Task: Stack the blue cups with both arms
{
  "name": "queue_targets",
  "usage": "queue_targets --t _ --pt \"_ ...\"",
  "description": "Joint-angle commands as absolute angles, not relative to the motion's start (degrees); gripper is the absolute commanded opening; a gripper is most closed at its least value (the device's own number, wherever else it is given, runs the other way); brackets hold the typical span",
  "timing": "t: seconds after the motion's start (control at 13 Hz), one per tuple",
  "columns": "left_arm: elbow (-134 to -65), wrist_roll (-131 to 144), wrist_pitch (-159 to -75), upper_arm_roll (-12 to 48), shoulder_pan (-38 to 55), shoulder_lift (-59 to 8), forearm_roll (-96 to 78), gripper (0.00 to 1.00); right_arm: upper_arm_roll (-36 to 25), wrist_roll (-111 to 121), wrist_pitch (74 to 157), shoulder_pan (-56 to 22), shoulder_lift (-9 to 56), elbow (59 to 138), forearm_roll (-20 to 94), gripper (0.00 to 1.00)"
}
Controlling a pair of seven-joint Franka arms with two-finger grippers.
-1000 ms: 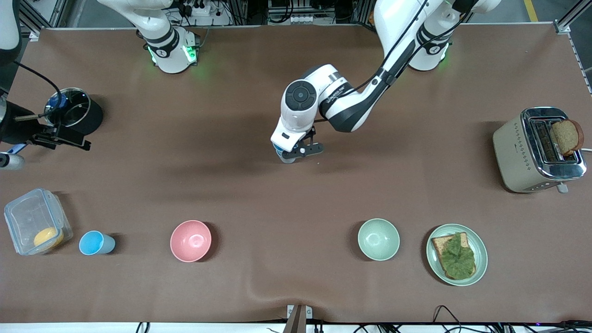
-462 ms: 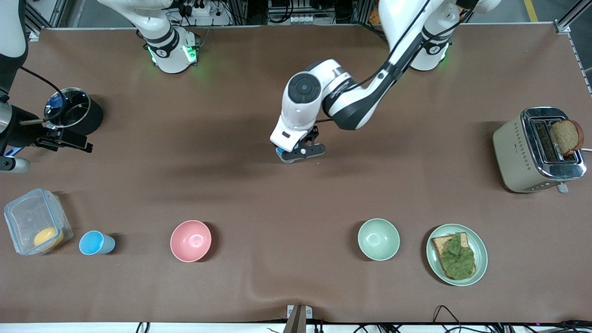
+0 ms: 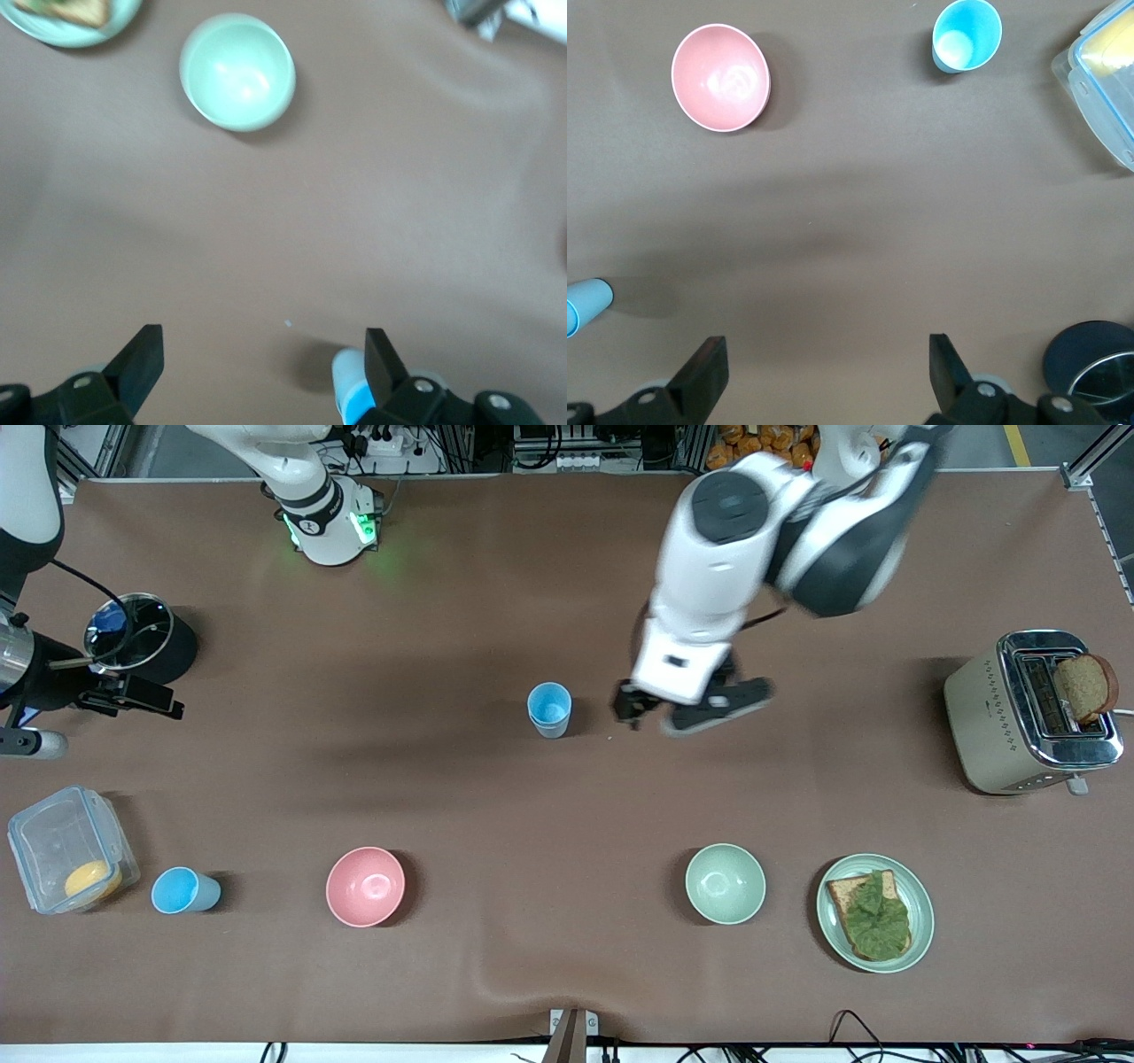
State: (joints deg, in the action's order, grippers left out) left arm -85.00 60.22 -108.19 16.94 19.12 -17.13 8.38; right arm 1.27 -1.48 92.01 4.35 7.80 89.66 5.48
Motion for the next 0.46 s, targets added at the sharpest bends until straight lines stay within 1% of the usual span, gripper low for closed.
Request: queue_targets --t 0.0,0.23,0.38 --pt "-86.7 58.4 -105.9 17.4 16.1 -14.8 9.7 1.0 1.7 -0.8 92.6 4.7 6.5 91.1 4.7 1.0" --pt "-86.8 53.5 -104.9 17.4 11.4 -12.9 10.2 1.0 1.8 -0.8 92.6 4.7 6.2 91.7 4.7 1.0" --pt "-86.7 47.3 -101.0 17.4 9.2 -10.4 10.4 1.0 1.8 -0.8 92.6 4.7 6.2 91.7 4.3 1.0"
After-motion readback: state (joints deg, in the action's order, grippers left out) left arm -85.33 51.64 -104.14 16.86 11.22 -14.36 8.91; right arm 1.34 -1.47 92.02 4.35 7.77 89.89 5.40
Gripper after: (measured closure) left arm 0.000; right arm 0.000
